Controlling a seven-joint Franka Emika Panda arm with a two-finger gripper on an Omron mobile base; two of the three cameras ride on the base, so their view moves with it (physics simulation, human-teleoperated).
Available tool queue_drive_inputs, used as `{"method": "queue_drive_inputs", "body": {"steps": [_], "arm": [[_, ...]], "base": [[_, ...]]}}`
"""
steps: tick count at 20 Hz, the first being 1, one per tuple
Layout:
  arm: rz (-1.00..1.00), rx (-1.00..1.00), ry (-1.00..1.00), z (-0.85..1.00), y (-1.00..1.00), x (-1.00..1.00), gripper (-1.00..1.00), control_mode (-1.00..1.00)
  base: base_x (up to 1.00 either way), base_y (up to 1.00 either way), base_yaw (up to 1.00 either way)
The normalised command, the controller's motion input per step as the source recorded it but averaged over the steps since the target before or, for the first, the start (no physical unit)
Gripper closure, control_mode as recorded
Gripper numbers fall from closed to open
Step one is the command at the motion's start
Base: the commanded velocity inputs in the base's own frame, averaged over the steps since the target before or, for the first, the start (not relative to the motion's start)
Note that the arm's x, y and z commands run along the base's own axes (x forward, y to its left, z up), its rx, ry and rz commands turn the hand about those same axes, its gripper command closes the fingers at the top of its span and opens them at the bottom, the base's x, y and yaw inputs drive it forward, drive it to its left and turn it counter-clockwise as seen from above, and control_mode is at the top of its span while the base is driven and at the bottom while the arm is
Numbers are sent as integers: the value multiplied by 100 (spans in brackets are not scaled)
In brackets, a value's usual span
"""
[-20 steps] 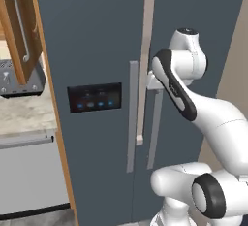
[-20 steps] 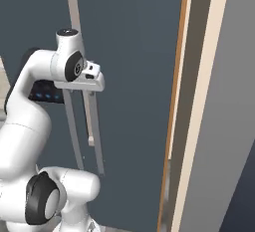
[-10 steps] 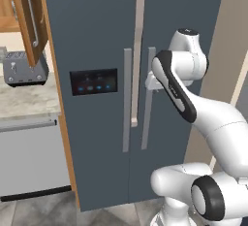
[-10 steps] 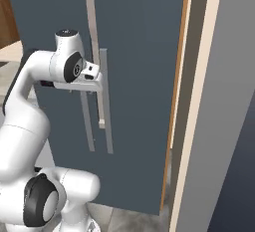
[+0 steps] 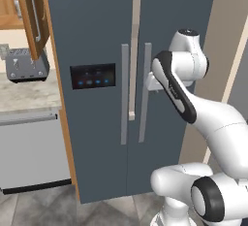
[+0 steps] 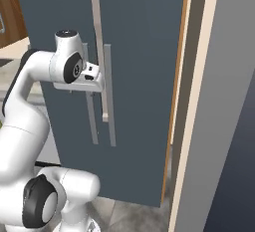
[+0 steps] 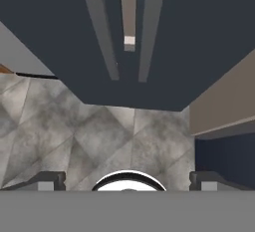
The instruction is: There is a bowl on the dining counter. Grab a lemon wedge from the fridge and place it in the bowl. Then get the liquor bottle and glass cup from the cabinet and place them next to the bowl.
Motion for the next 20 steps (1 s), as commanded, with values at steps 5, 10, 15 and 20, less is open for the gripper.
{"method": "queue_drive_inputs", "body": {"steps": [5,10,15,20], "arm": [[0,0,-6,-28,-10,30,-100,-100],[0,0,-11,-9,-25,42,-100,-100],[0,0,-9,0,-14,46,-100,-100],[0,0,-7,-3,2,61,-100,-100]], "base": [[0,0,0],[0,0,0],[0,0,0],[0,0,0]]}}
